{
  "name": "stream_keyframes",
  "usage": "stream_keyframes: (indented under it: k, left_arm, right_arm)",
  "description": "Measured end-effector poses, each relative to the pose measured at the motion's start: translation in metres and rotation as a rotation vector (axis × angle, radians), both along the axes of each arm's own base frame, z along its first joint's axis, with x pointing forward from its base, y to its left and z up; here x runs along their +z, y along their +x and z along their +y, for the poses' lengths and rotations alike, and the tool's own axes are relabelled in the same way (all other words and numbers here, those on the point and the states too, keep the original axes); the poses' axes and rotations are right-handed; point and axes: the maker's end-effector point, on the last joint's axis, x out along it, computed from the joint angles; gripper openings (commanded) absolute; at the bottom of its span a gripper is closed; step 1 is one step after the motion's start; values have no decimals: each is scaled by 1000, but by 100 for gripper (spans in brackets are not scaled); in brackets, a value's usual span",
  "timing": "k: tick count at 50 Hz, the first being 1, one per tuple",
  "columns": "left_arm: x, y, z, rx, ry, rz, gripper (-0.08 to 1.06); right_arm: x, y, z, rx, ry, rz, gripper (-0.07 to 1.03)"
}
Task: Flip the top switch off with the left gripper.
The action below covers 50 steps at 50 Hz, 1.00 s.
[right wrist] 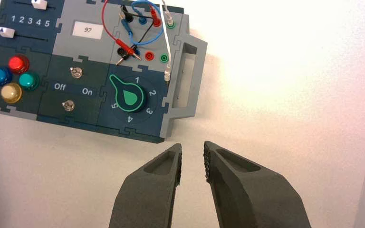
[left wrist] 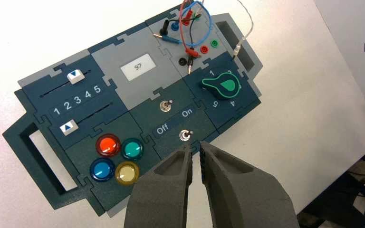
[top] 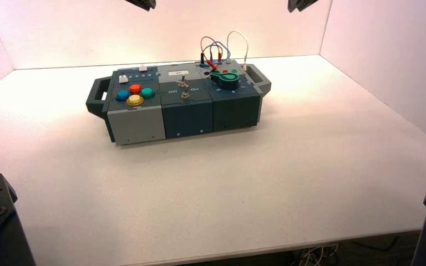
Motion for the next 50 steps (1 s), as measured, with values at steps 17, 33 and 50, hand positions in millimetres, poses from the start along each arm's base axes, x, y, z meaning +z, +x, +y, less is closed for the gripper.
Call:
stream_keyframes:
  k: [17,33,50]
  left_arm:
    - [0,0,0,0,0,0,11]
    - [-22,10,-5,-1,27,63,11]
    - [-25,16,-10,-24,42,107,11]
  right_arm:
    - [-1,0,0,-2,1,4,29]
    - [-43,27,11,-3,-37,99,33]
    - [-109,62,26,-4,-82,213,45]
